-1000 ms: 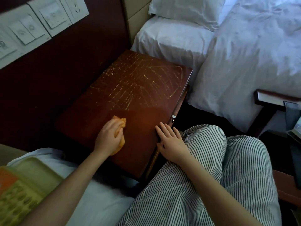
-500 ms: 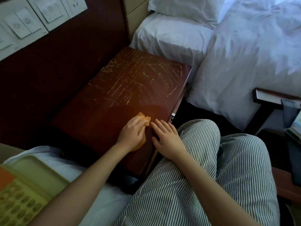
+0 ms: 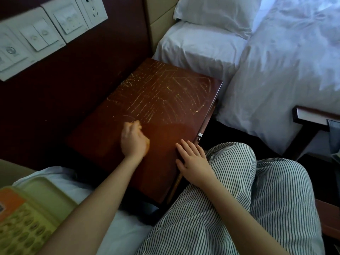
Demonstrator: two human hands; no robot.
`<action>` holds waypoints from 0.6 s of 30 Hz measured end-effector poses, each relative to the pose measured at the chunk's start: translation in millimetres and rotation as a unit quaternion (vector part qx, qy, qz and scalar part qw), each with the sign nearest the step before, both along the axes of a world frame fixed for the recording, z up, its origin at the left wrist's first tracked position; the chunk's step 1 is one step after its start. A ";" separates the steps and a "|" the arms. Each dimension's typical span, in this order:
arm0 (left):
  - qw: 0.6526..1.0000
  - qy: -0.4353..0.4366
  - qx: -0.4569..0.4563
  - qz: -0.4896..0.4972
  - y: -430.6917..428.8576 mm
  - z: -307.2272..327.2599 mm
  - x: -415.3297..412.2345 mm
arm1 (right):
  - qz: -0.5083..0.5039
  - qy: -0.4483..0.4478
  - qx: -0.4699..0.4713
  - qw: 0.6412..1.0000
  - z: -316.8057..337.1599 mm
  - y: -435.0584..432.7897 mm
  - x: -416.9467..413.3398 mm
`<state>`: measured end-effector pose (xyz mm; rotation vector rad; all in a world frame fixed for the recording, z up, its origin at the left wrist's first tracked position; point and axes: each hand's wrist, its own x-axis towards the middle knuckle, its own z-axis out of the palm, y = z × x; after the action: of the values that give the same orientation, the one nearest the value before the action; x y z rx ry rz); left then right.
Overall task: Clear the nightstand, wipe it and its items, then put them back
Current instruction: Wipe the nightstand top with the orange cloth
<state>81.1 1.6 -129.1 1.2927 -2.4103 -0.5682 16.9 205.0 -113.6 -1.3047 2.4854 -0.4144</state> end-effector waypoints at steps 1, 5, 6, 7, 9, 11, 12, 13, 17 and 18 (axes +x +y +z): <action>0.999 0.004 -0.008 -0.032 13.5 0.0 -10.7 | 0.000 0.001 0.001 1.000 -0.4 -1.0 0.2; 0.979 -0.004 -0.004 -0.202 63.9 -5.0 -27.3 | 0.005 0.020 0.000 1.000 1.2 0.3 2.9; 0.975 -0.005 0.001 -0.224 67.2 -5.4 -22.8 | 0.003 0.020 -0.003 1.000 2.3 1.4 3.4; 0.970 -0.006 0.006 -0.241 66.8 -5.8 -15.3 | -0.003 0.015 -0.007 1.000 3.4 2.6 3.4; 0.959 -0.007 0.008 -0.282 61.1 -5.1 4.6 | -0.023 -0.008 -0.022 0.999 4.4 3.8 1.7; 0.952 -0.007 -0.003 -0.307 50.6 -3.0 27.1 | -0.033 -0.028 -0.029 0.999 4.8 5.0 0.1; 0.953 -0.008 -0.006 -0.302 42.8 -1.8 37.6 | -0.035 -0.032 -0.024 0.999 4.7 5.8 -0.5; 0.959 -0.010 -0.007 -0.284 33.4 -0.9 47.4 | -0.035 -0.033 -0.016 0.999 4.0 6.5 -0.9; 0.991 -0.032 -0.016 -0.128 -12.4 -0.9 64.8 | -0.031 -0.029 -0.006 0.999 2.9 6.2 0.1; 0.995 -0.040 -0.022 -0.087 -21.8 -1.6 61.9 | -0.030 -0.028 -0.007 0.999 3.0 6.0 0.5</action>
<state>143.1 -20.2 -130.7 1.1144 -2.6041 -0.5163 17.3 211.0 -110.5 -1.2087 2.4844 -0.4782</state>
